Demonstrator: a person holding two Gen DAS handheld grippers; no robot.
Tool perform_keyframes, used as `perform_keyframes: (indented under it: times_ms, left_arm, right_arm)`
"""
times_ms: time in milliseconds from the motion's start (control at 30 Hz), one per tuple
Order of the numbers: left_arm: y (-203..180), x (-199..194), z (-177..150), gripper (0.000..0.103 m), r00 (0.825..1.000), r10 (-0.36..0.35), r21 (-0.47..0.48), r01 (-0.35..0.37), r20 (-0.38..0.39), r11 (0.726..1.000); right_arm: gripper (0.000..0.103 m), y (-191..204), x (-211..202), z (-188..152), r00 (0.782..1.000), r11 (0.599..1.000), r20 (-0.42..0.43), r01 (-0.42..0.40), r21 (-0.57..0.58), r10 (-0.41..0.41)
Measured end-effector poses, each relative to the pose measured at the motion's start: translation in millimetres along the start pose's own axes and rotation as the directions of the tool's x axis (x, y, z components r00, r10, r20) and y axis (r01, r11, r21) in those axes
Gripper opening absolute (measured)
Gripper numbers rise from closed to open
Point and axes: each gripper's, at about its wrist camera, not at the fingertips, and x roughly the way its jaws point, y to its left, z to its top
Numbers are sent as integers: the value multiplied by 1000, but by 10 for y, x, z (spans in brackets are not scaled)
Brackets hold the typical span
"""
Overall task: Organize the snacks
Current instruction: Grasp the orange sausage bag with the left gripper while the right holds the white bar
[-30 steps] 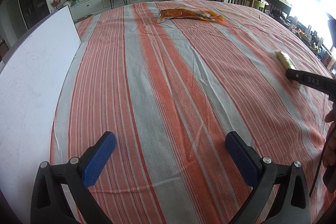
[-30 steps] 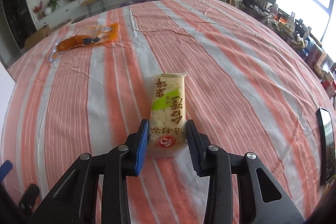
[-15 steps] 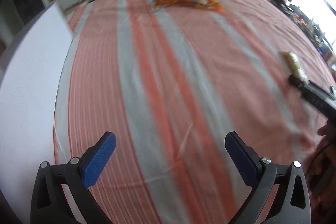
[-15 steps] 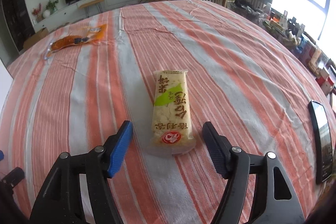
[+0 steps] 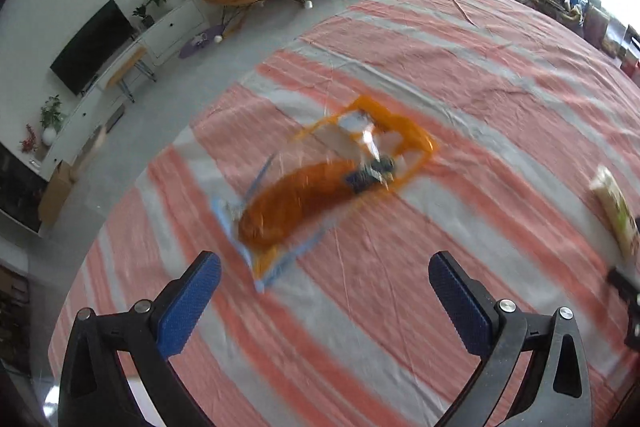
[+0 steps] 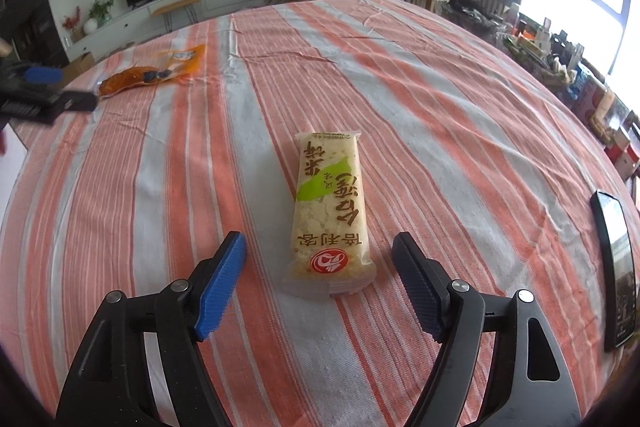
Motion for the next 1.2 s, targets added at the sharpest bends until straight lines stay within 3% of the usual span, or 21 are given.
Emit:
perform_keyframes:
  times_ms: [100,167,333,400,467,733,833,1000,1133,1200]
  left_arm:
    - [150,132,268,103,998,-49,-28,50,31,998]
    - [330,255,420,103,993,-107,-111,112,50,987]
    - [685,703,547,103,969,-243,-329,243,41,913]
    - [710,874,495,103,962,-274,-343,254,-10,904]
    - [659,846,434,102,961,-278,-295,262,-12,919]
    - [465,358,-55,102,869,-489,-208,465,-80,860]
    - [318,260,-150,102,877,-471,-166,452,-97,876]
    - [239,239,-64,102,920,-387,-144,376,-59,915]
    - [490,226,116,102,956,-293,-219,292,29,931]
    - [612,266,159,102,963,-266,-287,266,38,920]
  right_arm:
    - [81,6,5,5,1000,1000,-2,-3,-5,3]
    - [81,16,8,8,1000,1000,-3,-3,-7,3]
    - [82,20,10,10,1000,1000,-4,-3,-7,3]
    - [82,20,10,11,1000,1000,-4,-3,-7,3]
    - [82,21,10,11,1000,1000,-4,-3,-7,3]
    - [83,18,9,15,1000,1000,-4,-3,-7,3]
    - [83,18,9,16,1000,1000,-4,-3,-6,3]
    - [83,17,7,17,1000,1000,-4,-3,-6,3]
    - [83,18,7,18,1000,1000,-5,-3,-6,3]
    - [83,17,7,19,1000,1000,-5,-3,-6,3]
